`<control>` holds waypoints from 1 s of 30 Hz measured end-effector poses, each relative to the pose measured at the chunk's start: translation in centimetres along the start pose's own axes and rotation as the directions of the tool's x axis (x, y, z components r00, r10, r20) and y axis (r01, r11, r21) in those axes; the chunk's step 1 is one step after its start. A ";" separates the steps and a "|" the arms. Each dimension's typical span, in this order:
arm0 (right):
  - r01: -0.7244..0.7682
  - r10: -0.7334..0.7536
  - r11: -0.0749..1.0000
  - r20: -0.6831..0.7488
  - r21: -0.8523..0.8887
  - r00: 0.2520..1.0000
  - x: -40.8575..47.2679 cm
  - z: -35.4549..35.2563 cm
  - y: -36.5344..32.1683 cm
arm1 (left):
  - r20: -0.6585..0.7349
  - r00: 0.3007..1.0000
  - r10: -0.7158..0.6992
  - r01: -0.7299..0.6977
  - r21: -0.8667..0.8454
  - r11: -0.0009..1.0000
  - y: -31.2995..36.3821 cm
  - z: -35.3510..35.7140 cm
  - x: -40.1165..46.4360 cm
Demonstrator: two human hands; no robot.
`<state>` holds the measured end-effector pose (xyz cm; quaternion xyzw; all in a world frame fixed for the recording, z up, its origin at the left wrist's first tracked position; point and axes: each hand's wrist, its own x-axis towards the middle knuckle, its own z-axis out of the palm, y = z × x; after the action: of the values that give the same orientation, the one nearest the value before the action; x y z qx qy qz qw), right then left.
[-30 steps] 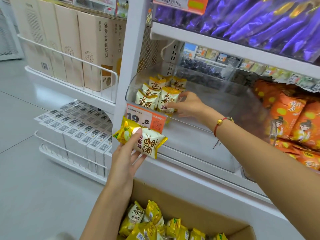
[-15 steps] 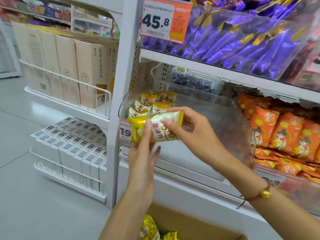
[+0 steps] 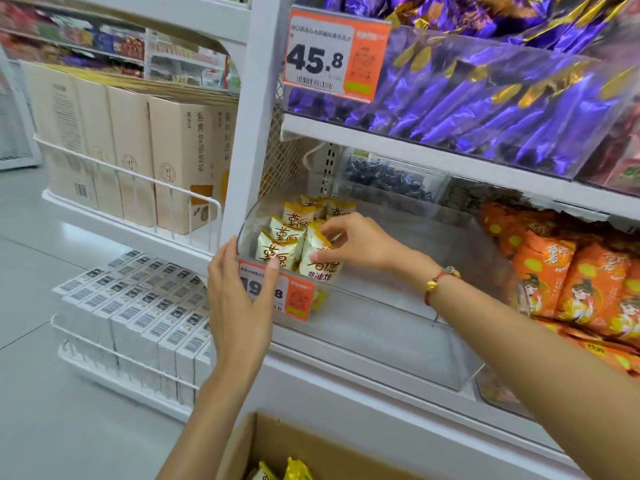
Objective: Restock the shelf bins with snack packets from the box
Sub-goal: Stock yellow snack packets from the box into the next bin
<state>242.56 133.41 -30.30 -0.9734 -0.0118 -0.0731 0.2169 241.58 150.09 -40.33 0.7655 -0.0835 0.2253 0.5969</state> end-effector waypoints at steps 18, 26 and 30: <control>0.085 -0.078 0.995 -0.133 0.047 0.988 -0.9 2.2 1.8 | 0.091 0.996 -0.016 0.022 -0.066 0.998 0.1 -0.3 -0.2; 0.077 -0.071 0.995 0.102 -0.061 0.992 0.8 2.5 4.3 | 0.075 0.997 -0.022 0.028 -0.081 0.996 0.1 -0.1 -0.3; 0.086 -0.077 0.994 0.128 -0.071 0.989 1.0 3.1 4.4 | 0.068 0.997 -0.033 0.039 -0.089 0.995 0.1 -0.1 -0.2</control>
<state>244.25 130.71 -34.81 -0.9824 -0.0622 -0.0214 0.1750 241.34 150.15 -40.36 0.7462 -0.0997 0.1849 0.6317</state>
